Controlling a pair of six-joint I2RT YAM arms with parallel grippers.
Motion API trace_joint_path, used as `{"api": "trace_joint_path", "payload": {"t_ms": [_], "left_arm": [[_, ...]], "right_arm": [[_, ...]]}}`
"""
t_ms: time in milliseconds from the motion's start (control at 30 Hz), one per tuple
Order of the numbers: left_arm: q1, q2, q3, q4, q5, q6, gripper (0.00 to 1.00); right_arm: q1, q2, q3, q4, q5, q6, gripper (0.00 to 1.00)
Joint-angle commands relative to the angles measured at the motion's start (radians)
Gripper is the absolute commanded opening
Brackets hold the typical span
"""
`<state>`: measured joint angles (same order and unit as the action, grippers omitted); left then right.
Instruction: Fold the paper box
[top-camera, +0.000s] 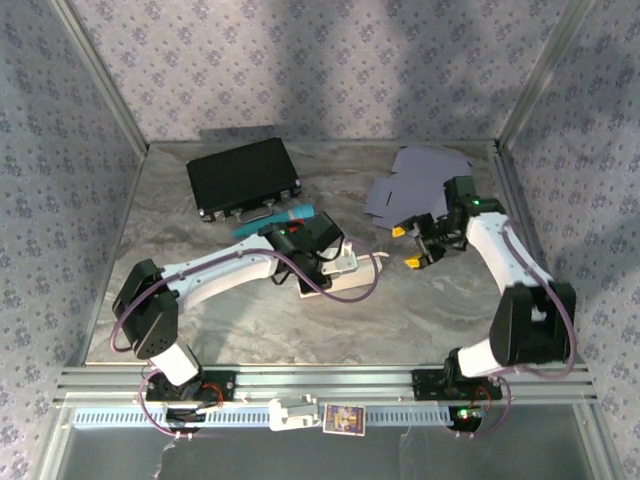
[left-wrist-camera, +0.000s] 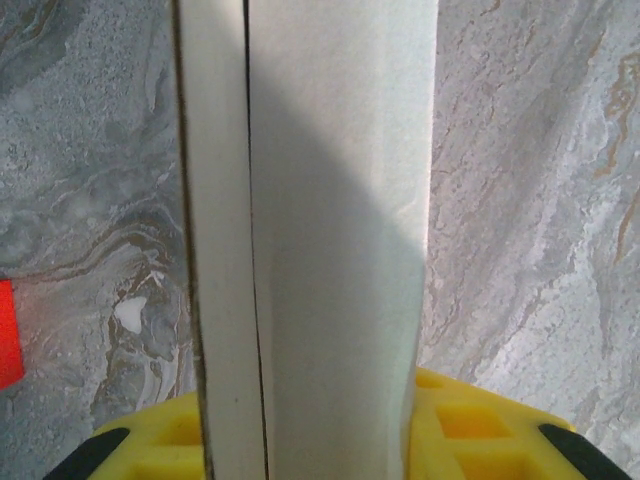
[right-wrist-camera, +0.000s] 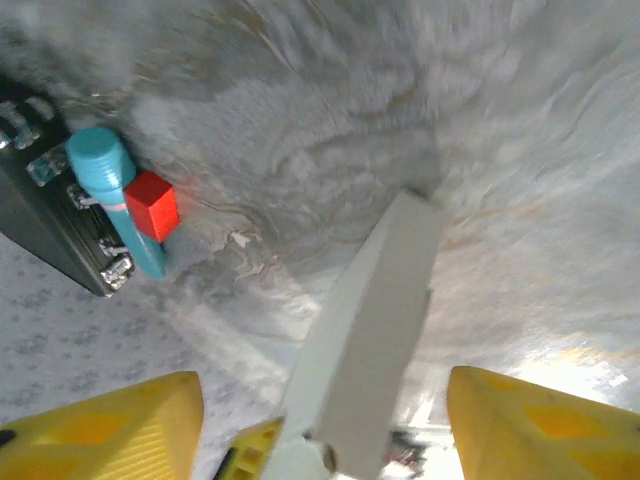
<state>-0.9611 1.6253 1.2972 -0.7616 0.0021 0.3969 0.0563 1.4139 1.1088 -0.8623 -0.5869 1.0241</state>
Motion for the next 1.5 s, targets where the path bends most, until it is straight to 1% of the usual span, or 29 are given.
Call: {"api": "trace_joint_path", "payload": {"t_ms": [0, 33, 67, 100, 133, 200, 267, 333, 367, 500, 700, 933, 1200, 1467], "left_arm": [[0.012, -0.057, -0.014, -0.041, -0.006, 0.036, 0.32], [0.016, -0.066, -0.019, -0.047, -0.001, 0.043, 0.32], [0.021, -0.079, -0.026, -0.052, 0.004, 0.049, 0.32], [0.03, -0.091, -0.034, -0.057, 0.014, 0.056, 0.32], [0.038, -0.101, -0.042, -0.063, 0.026, 0.062, 0.32], [0.061, -0.121, -0.058, -0.071, 0.051, 0.075, 0.32], [0.074, -0.129, -0.067, -0.084, 0.075, 0.091, 0.32], [0.081, -0.127, -0.072, -0.096, 0.085, 0.107, 0.32], [0.084, -0.125, -0.076, -0.102, 0.091, 0.113, 0.32], [0.114, -0.121, -0.078, -0.108, 0.123, 0.122, 0.31], [0.133, -0.109, -0.076, -0.108, 0.13, 0.129, 0.31], [0.139, -0.097, -0.076, -0.099, 0.132, 0.129, 0.31], [0.15, -0.093, -0.078, -0.096, 0.139, 0.131, 0.31], [0.155, -0.091, -0.078, -0.094, 0.142, 0.13, 0.31]], "right_arm": [[0.013, -0.113, 0.034, -0.08, 0.207, -0.292, 0.57], [0.033, -0.145, 0.037, -0.068, 0.231, -0.359, 0.53], [0.072, -0.179, 0.039, -0.066, 0.275, -0.466, 0.49], [0.115, -0.213, 0.043, -0.067, 0.328, -0.558, 0.48], [0.159, -0.241, 0.039, -0.06, 0.353, -0.637, 0.47], [0.244, -0.292, 0.024, -0.041, 0.369, -0.783, 0.47], [0.305, -0.289, 0.038, -0.066, 0.363, -0.859, 0.47], [0.342, -0.251, 0.073, -0.108, 0.342, -0.923, 0.47], [0.364, -0.227, 0.101, -0.131, 0.351, -0.946, 0.47], [0.404, -0.134, 0.137, -0.158, 0.342, -1.044, 0.48], [0.41, 0.014, 0.242, -0.209, 0.27, -1.15, 0.47], [0.437, 0.122, 0.327, -0.227, 0.277, -1.165, 0.47], [0.439, 0.123, 0.317, -0.222, 0.243, -1.173, 0.51], [0.441, 0.138, 0.312, -0.215, 0.238, -1.17, 0.5]]}}
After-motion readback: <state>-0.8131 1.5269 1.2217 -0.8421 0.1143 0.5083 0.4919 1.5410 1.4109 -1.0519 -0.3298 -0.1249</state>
